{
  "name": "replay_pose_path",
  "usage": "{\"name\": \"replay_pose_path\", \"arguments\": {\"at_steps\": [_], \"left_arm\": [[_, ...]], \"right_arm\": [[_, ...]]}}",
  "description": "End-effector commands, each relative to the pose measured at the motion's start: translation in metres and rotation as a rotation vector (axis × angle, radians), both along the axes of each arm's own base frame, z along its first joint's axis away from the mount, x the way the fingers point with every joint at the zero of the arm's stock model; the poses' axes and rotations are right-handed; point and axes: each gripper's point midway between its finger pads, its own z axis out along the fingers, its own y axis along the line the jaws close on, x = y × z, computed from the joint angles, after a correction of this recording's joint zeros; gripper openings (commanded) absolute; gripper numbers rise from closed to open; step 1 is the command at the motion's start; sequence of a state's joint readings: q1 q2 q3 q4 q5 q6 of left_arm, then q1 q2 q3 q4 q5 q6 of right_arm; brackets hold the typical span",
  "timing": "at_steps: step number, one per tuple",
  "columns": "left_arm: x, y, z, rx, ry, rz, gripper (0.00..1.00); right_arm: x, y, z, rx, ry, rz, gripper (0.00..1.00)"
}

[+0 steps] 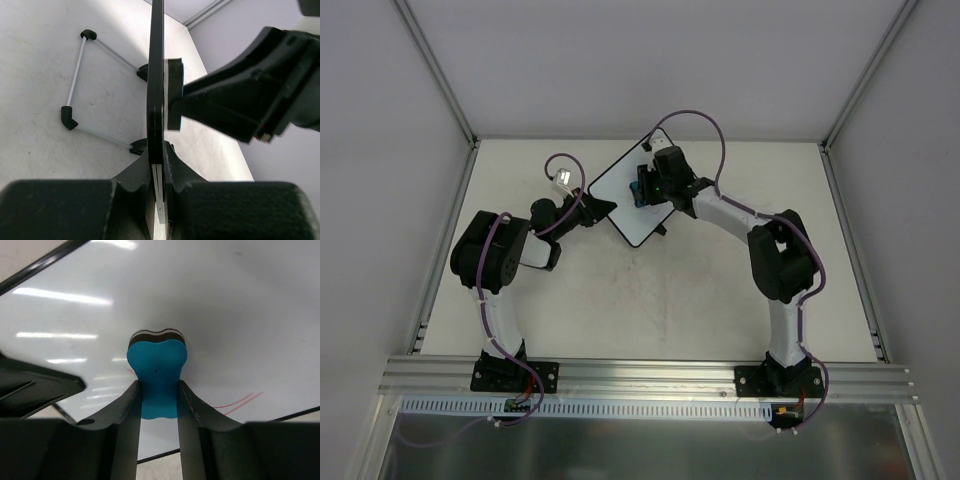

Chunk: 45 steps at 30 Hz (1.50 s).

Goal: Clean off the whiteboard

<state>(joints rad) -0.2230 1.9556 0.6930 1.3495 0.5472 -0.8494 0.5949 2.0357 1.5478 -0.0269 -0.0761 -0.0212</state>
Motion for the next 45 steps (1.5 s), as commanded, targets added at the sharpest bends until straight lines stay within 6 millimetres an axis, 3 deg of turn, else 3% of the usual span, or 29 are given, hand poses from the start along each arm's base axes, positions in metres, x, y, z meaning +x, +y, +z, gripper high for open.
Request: {"name": "replay_pose_path", "arguments": {"at_steps": [1,7,13,20,24,32,40,45], "left_arm": [[-0.015,-0.011,0.063,-0.023,-0.359,-0.068,0.0],[-0.015,-0.01,0.061,-0.025,-0.354,-0.067,0.0],[-0.016,-0.01,0.062,-0.024,-0.355,-0.066,0.0],[-0.017,-0.011,0.061,-0.023,-0.352,-0.068,0.0],[-0.016,-0.011,0.062,-0.025,-0.354,-0.068,0.0],[-0.016,-0.01,0.061,-0.025,-0.351,-0.065,0.0],[-0.016,-0.01,0.062,-0.024,-0.354,-0.065,0.0],[-0.016,-0.01,0.062,-0.025,-0.352,-0.064,0.0]], "right_arm": [[-0.042,0.043,0.006,-0.031,-0.046,0.178,0.0],[-0.062,0.065,0.006,-0.075,-0.08,0.226,0.0],[-0.052,0.054,0.002,-0.069,-0.054,0.149,0.0],[-0.024,0.009,-0.02,0.035,0.108,-0.077,0.0],[-0.007,-0.039,-0.037,0.052,0.167,-0.293,0.0],[-0.004,-0.085,-0.063,0.114,0.273,-0.546,0.0],[-0.005,-0.085,-0.069,0.179,0.328,-0.54,0.0],[-0.009,-0.061,-0.053,0.214,0.283,-0.42,0.0]]}}
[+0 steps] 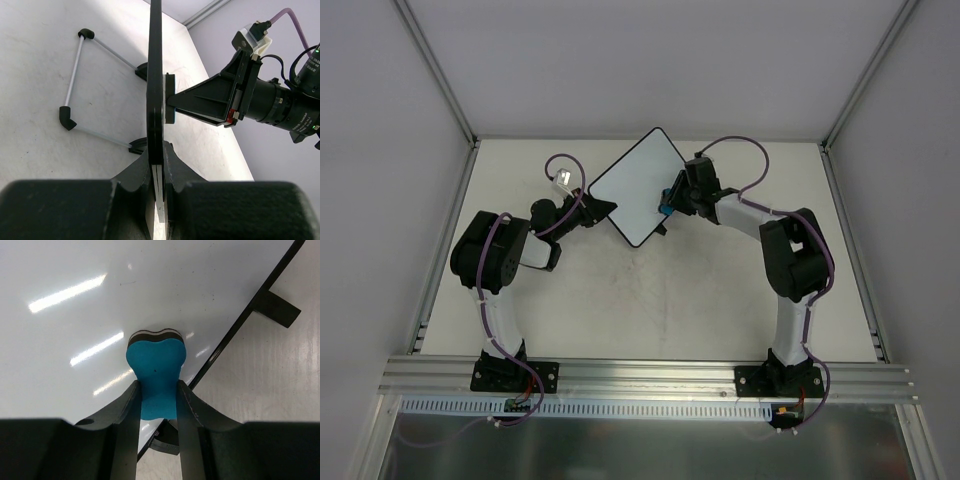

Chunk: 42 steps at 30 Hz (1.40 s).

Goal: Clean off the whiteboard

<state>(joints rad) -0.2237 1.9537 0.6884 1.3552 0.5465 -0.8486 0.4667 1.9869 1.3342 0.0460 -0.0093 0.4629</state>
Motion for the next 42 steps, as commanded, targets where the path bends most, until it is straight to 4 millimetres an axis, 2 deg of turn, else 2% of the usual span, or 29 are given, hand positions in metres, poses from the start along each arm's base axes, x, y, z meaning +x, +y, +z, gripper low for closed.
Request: {"name": "replay_pose_path", "arguments": {"at_steps": [1,7,12,21,28,30,34,35,36,38,40,42], "left_arm": [[-0.015,-0.01,0.061,-0.025,-0.347,-0.064,0.0],[-0.015,-0.011,0.06,-0.025,-0.347,-0.065,0.0],[-0.015,-0.013,0.06,-0.025,-0.348,-0.069,0.0],[-0.015,-0.015,0.06,-0.027,-0.349,-0.073,0.0],[-0.015,-0.014,0.061,-0.028,-0.35,-0.07,0.0],[-0.015,-0.015,0.061,-0.029,-0.349,-0.07,0.0],[-0.015,-0.014,0.061,-0.03,-0.344,-0.067,0.0],[-0.015,-0.014,0.061,-0.032,-0.345,-0.067,0.0],[-0.014,-0.014,0.062,-0.032,-0.347,-0.067,0.0],[-0.014,-0.014,0.062,-0.033,-0.347,-0.066,0.0],[-0.014,-0.014,0.062,-0.033,-0.346,-0.066,0.0],[-0.014,-0.015,0.062,-0.036,-0.344,-0.068,0.0]], "right_arm": [[-0.016,0.015,-0.008,-0.014,0.005,0.077,0.0],[-0.043,0.069,-0.004,0.032,-0.024,0.238,0.0],[-0.054,0.079,0.003,-0.006,-0.064,0.278,0.0],[-0.078,0.093,0.001,-0.023,-0.068,0.311,0.0],[-0.077,0.09,0.008,-0.045,-0.098,0.305,0.0],[-0.07,0.083,0.011,-0.072,-0.12,0.273,0.0],[-0.07,0.077,0.019,-0.09,-0.14,0.262,0.0],[-0.072,0.074,0.016,-0.1,-0.137,0.259,0.0],[-0.072,0.07,0.023,-0.103,-0.152,0.247,0.0],[-0.075,0.064,0.024,-0.119,-0.156,0.24,0.0],[-0.077,0.058,0.036,-0.135,-0.178,0.231,0.0],[-0.08,0.047,0.038,-0.178,-0.179,0.229,0.0]]}}
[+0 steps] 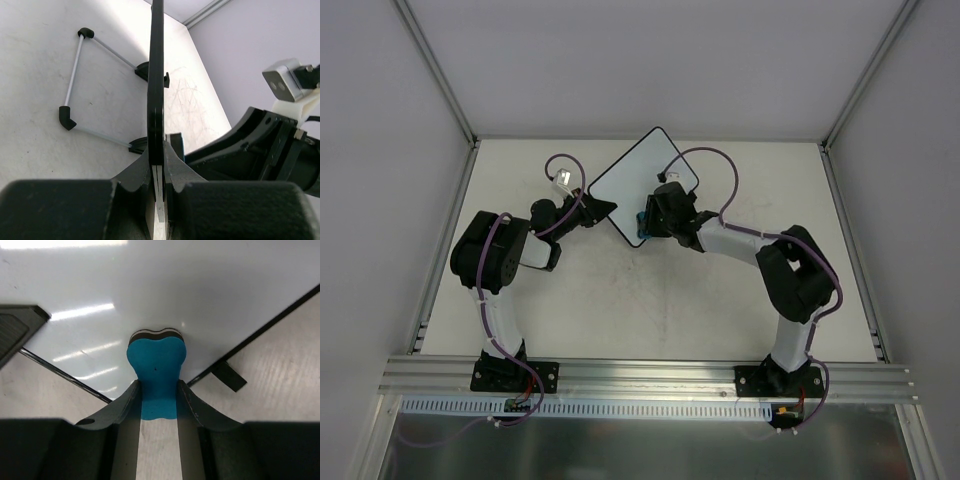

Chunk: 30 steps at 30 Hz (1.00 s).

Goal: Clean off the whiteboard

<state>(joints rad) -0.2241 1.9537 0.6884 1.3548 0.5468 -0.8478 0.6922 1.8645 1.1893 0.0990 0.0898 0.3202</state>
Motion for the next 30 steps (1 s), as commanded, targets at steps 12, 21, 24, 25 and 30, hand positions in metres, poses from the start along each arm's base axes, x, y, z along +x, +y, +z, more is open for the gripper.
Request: {"name": "replay_pose_path", "arguments": {"at_steps": [12,21,24,25,30], "left_arm": [[-0.014,-0.014,0.063,-0.038,-0.345,-0.066,0.0],[-0.013,-0.013,0.061,-0.037,-0.338,-0.06,0.0],[-0.013,-0.013,0.06,-0.038,-0.335,-0.058,0.0],[-0.013,-0.013,0.06,-0.037,-0.334,-0.06,0.0],[-0.013,-0.013,0.06,-0.037,-0.334,-0.057,0.0]], "right_arm": [[-0.028,-0.103,0.031,-0.379,0.076,-0.061,0.0],[-0.038,-0.151,-0.018,-0.432,0.287,-0.079,0.01],[-0.037,-0.149,-0.028,-0.44,0.31,-0.071,0.01],[-0.036,-0.148,-0.03,-0.444,0.314,-0.069,0.01],[-0.036,-0.148,-0.036,-0.456,0.333,-0.065,0.06]]}}
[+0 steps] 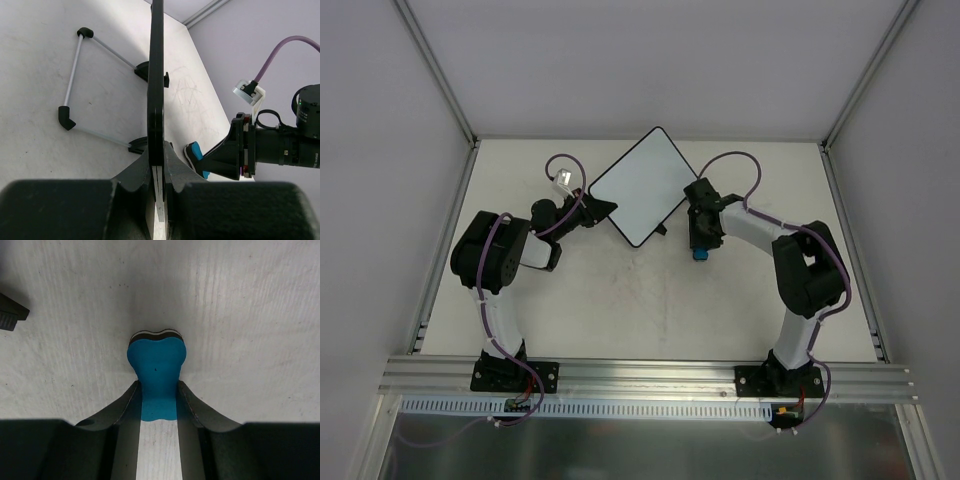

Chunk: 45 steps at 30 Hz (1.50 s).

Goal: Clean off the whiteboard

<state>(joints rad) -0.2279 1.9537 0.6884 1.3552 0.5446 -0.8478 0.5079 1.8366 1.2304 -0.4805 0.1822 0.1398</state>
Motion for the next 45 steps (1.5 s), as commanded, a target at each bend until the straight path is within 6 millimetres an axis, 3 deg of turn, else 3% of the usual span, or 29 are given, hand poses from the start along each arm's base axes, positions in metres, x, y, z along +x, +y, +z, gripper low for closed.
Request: {"name": "replay_pose_path", "arguments": {"at_steps": [1,7,8,9,12,21,28,33,45], "left_arm": [[-0.0126,-0.0113,0.0583,-0.036,-0.331,-0.055,0.0],[-0.0128,-0.0115,0.0583,-0.036,-0.331,-0.057,0.0],[-0.0128,-0.0115,0.0583,-0.036,-0.331,-0.057,0.0],[-0.0132,-0.0114,0.0584,-0.036,-0.331,-0.057,0.0],[-0.0128,-0.0115,0.0583,-0.036,-0.331,-0.057,0.0],[-0.0131,-0.011,0.0586,-0.035,-0.332,-0.053,0.06],[-0.0122,-0.0098,0.0593,-0.036,-0.332,-0.043,0.2],[-0.0126,-0.0081,0.0583,-0.036,-0.327,-0.035,0.4],[-0.0122,-0.0058,0.0557,-0.028,-0.326,-0.025,0.7]], "right_arm": [[0.0016,0.0033,0.0061,0.0,0.005,0.025,0.06],[0.0016,0.0046,0.0029,0.001,0.015,0.027,0.13],[0.0017,0.0053,0.0035,0.005,0.013,0.028,0.2],[0.0012,0.0053,0.0029,0.005,0.017,0.029,0.33],[0.0015,0.0054,0.0027,0.004,0.017,0.03,0.5],[0.0022,0.0044,0.0053,-0.003,0.005,0.027,0.69],[0.0028,0.0065,0.0071,-0.004,-0.004,0.033,0.7],[0.0027,0.0085,0.0073,-0.007,-0.005,0.039,0.72],[0.0034,0.0112,0.0096,-0.009,-0.015,0.051,0.77]]}}
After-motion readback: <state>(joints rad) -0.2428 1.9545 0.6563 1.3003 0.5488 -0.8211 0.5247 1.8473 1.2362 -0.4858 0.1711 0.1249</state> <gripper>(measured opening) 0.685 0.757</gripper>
